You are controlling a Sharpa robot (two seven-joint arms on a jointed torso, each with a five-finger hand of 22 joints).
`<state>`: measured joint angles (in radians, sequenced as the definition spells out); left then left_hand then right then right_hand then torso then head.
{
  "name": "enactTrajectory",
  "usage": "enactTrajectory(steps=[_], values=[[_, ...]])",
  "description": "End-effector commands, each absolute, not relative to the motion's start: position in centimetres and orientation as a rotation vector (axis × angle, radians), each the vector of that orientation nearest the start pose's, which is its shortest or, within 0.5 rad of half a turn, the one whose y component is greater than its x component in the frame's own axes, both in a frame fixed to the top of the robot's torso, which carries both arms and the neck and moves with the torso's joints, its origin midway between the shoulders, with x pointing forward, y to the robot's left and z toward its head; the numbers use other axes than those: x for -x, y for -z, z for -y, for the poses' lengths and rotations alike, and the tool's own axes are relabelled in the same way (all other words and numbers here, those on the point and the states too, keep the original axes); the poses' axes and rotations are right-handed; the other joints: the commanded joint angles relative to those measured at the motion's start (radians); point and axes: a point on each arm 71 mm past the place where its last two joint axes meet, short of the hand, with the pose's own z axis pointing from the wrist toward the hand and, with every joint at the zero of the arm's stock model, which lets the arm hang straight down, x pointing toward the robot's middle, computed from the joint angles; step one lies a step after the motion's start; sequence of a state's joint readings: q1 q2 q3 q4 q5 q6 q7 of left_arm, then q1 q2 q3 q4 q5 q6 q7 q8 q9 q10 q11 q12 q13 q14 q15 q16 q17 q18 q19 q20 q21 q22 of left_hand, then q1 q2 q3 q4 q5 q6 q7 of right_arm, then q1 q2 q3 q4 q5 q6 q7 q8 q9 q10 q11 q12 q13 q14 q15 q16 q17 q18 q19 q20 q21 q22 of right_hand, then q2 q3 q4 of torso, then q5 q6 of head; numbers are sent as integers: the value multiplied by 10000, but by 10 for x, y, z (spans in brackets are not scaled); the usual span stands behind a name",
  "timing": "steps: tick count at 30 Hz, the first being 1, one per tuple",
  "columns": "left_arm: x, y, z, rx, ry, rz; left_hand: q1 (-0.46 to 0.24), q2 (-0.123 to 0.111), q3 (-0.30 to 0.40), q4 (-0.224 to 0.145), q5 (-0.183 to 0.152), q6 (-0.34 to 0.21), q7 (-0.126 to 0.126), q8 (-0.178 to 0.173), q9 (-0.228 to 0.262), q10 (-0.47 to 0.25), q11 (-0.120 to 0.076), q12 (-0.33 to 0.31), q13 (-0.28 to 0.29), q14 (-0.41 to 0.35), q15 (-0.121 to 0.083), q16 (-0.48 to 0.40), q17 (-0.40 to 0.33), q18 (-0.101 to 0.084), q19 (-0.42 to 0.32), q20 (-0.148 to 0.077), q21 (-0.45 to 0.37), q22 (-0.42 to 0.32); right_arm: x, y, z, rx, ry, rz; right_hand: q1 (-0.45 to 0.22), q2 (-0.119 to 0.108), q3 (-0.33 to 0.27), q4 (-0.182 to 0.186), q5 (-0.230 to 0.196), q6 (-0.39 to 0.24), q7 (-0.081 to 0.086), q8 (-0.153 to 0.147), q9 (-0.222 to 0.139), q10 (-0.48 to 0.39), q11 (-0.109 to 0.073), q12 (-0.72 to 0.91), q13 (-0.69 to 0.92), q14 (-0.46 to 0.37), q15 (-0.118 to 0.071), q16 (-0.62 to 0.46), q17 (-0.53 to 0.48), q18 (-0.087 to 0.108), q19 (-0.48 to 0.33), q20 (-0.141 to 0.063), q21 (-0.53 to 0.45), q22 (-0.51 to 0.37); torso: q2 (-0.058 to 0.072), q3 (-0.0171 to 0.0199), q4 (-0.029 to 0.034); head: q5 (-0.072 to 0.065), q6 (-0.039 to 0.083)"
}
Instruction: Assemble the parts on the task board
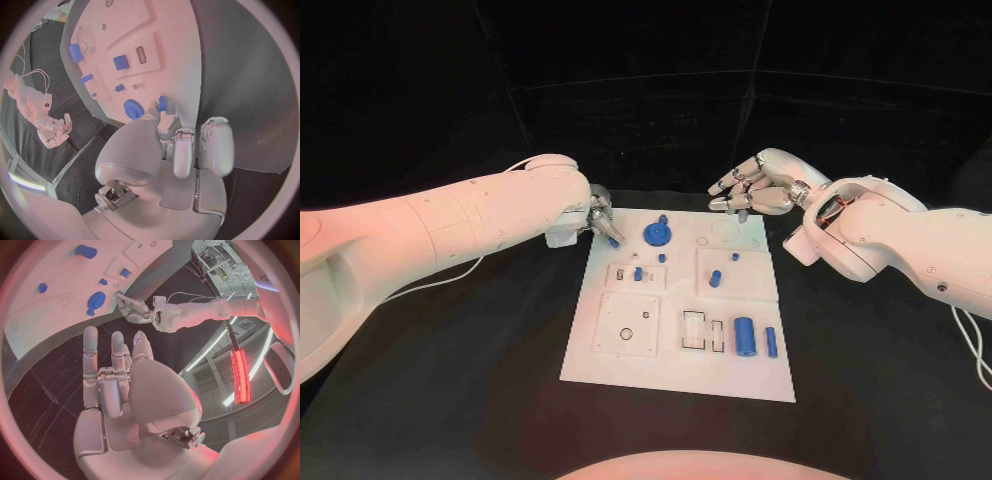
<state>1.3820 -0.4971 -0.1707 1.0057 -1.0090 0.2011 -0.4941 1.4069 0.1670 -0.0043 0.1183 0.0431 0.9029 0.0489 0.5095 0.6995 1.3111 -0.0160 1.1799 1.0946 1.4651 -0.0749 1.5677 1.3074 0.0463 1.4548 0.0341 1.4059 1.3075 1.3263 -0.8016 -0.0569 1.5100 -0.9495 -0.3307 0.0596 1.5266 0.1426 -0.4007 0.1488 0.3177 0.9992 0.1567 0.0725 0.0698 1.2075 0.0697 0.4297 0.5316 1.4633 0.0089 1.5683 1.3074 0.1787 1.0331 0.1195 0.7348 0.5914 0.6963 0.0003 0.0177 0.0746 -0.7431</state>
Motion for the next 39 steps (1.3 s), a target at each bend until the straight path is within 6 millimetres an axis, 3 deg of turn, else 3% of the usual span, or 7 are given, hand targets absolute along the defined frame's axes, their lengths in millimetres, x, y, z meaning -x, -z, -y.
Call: enactTrajectory(steps=[1,14,17,22,28,33,39], values=[[-576,190,-200,3440,2887,-22301,220,153,531,-315,46,-89,-19,121,311,15,-84,-67,-24,1057,-67,31,2634,100,32,-74,-57,272,-505,126,182,-1646,-10189,-16113,104,0,4,-28,60,-60,-13,21,15,-25,-6,38,-7,1075,36,25,2634,35,57,3,-41,13,-18,17,23,1,-9],[-551,180,-210,3999,3377,-21734,-98,-41,983,-296,42,-133,-46,338,516,-11,-104,-175,-155,1057,-79,31,2634,113,11,-84,-110,226,-506,127,182,-1696,-10186,-16142,61,40,-35,31,-64,-62,-3,23,16,-13,7,43,-8,1075,43,25,2634,31,65,3,-47,14,-8,26,11,171,-38],[-542,181,-208,3863,3504,-21469,-122,-94,1080,-316,41,-150,-57,381,560,-72,-113,-287,-284,1057,-86,31,2634,112,14,-89,-109,234,-506,127,182,-1706,-10176,-16149,58,53,-38,40,-81,-62,-2,23,16,-11,8,44,-8,1075,44,25,2634,30,66,3,-48,15,-19,16,54,136,-32],[-532,186,-205,3506,3539,-21296,-136,-128,1122,-324,41,-156,-61,402,580,-71,-117,-298,-296,1057,-89,31,2634,110,18,-92,-105,243,-506,127,182,-1703,-10183,-16165,58,53,-38,40,-81,-62,-2,23,16,-11,8,44,-8,1075,44,25,2634,30,66,3,-48,15,-15,27,42,182,-26],[-521,191,-201,2771,3341,-21105,-186,-214,1257,-336,39,-170,-71,459,634,-40,-128,-294,-294,1057,-98,31,2634,100,41,-101,-79,285,-507,127,182,-1721,-10161,-16213,51,69,-40,52,-96,-62,-1,24,16,-8,9,45,-8,1075,45,25,2634,30,68,3,-50,15,-15,4,35,193,-23],[-516,194,-197,2228,3199,-20992,-227,-309,1296,-341,38,-167,-78,487,659,-38,-133,-318,-326,1057,-101,31,2634,96,50,-104,-68,303,-507,128,183,-1743,-10133,-16243,50,80,-43,60,-107,-65,-2,23,15,6,9,54,-5,1075,45,25,2634,30,72,3,-49,16,-10,19,14,224,-5],[-511,197,-193,1799,3131,-20979,-248,-352,1319,-341,38,-162,-82,500,670,-35,-136,-329,-341,1057,-104,31,2634,93,57,-106,-59,317,-507,128,183,-1760,-10114,-16254,49,83,-47,64,-114,-67,-2,22,15,15,8,60,-3,1075,45,25,2634,30,76,3,-48,17,-3,13,7,182,-17]])
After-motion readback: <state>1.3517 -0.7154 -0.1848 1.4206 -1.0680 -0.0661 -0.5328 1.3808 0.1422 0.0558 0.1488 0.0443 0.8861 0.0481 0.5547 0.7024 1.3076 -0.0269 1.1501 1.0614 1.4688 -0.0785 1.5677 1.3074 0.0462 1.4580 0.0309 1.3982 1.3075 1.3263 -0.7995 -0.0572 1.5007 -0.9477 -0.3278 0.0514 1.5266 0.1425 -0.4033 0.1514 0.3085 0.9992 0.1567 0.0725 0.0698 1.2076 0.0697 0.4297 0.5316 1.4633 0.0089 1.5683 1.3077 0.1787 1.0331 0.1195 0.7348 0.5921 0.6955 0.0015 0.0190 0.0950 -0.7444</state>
